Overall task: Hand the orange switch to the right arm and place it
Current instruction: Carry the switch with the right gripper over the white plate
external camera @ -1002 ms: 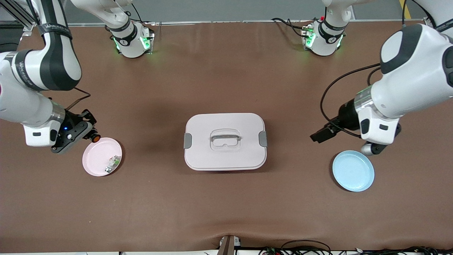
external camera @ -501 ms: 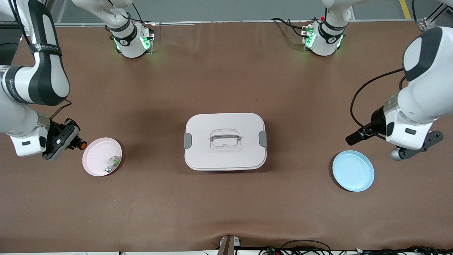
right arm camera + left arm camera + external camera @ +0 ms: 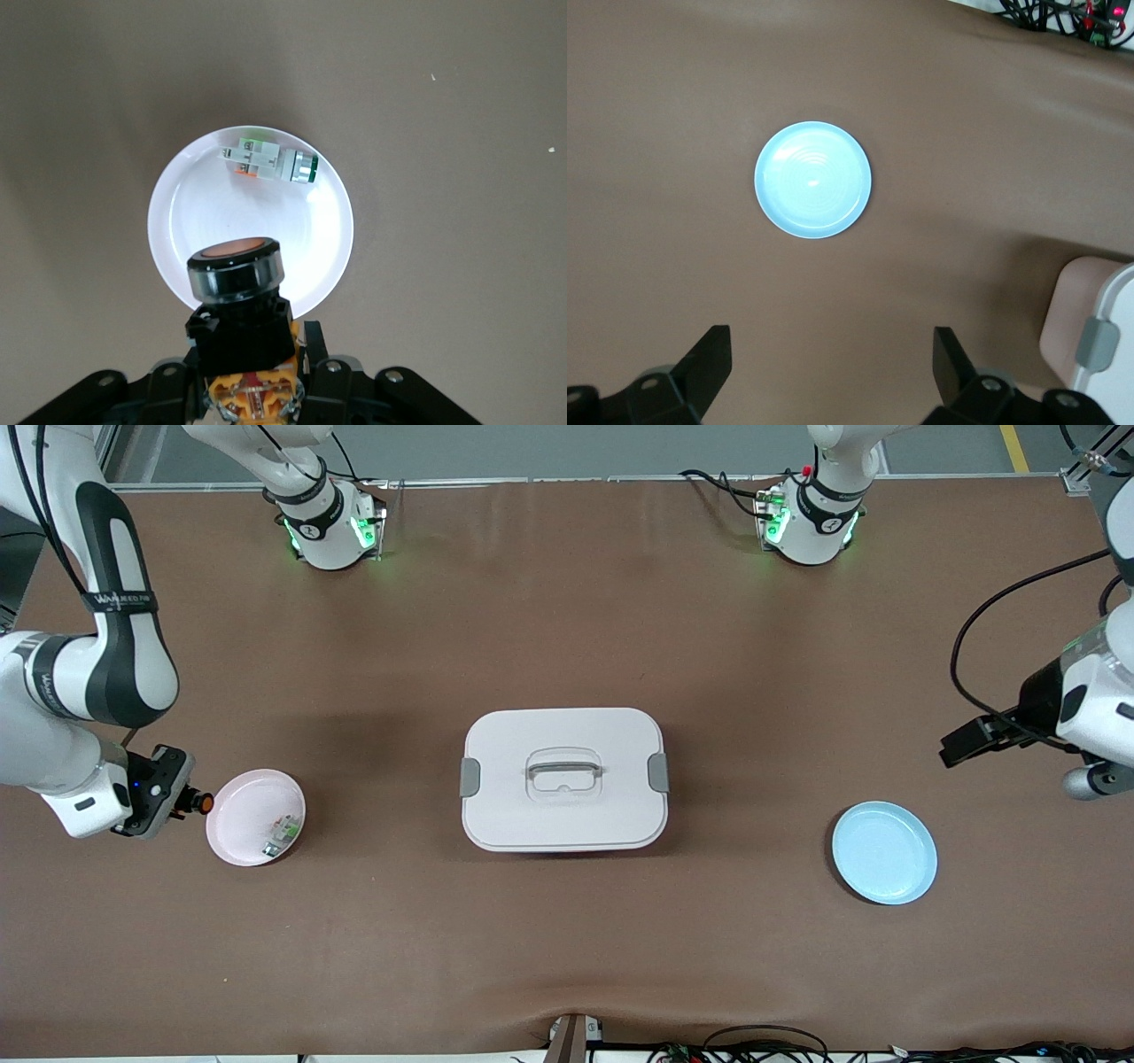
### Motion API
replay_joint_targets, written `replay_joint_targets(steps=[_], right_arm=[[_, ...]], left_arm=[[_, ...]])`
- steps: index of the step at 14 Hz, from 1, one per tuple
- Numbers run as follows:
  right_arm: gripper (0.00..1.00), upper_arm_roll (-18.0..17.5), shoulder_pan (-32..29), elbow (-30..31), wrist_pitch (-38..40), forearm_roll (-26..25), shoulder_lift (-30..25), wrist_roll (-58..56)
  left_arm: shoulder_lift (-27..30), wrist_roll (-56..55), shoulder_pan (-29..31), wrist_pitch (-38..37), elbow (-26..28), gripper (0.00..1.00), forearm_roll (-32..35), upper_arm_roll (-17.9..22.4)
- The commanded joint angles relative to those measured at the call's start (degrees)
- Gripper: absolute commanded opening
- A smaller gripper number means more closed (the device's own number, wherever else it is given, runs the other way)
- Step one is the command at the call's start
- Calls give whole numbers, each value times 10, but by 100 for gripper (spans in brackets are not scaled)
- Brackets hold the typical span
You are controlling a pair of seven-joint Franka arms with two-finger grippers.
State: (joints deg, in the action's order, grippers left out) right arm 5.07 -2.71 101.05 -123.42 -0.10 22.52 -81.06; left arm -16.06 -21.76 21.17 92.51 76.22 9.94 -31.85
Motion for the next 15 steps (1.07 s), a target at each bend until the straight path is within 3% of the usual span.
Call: replay_joint_targets(steps=[1,8,10,12,14,15], right_arm=[[0,-12,-20,-4,-18,-3,23,-35],[0,-12,-34,-4,-30,-2,72,-56],[0,-14,-41,1,-42,0,88,-63],[0,-14,-40,16,-64,9,90,-73],[0,-14,-38,24,-71,12,95,-73],[0,-14,-37,24,-77,12,98,-73]], left_arm=[[21,40,13,-15,8,100,9,-1],[60,50,-3,-36,18,100,-2,2],[88,52,-65,-36,40,100,-6,67],[130,59,-94,-30,77,100,-68,124],[155,82,-185,-29,102,100,-79,223],[168,98,-202,-26,117,100,-81,248]])
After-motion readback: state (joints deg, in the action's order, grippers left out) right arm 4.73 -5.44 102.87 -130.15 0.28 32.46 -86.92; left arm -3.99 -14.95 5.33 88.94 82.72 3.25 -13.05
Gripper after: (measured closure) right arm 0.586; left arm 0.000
